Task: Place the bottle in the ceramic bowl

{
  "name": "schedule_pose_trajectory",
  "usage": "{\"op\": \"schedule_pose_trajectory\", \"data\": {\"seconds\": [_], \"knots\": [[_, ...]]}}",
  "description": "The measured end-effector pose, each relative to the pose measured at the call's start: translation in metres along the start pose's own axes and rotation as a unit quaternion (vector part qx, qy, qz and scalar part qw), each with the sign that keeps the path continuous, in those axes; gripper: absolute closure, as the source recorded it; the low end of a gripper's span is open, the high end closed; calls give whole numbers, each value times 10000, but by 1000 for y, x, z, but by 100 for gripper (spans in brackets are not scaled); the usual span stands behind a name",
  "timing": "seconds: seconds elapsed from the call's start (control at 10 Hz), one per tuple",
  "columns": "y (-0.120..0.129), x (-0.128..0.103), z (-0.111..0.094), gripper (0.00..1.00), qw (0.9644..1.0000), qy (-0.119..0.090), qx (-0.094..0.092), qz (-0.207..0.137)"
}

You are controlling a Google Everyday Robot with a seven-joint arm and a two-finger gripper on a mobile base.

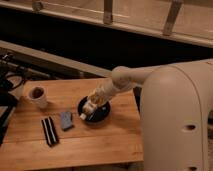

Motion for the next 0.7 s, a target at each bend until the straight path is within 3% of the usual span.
{"op": "schedule_pose_trajectory", "data": {"seconds": [0.1,0.3,0.7], "knots": [[-2,0,2,22,10000,49,17,29],[-2,3,6,20,9998,181,26,-12],[0,4,5,54,9999,118,58,-16]]}}
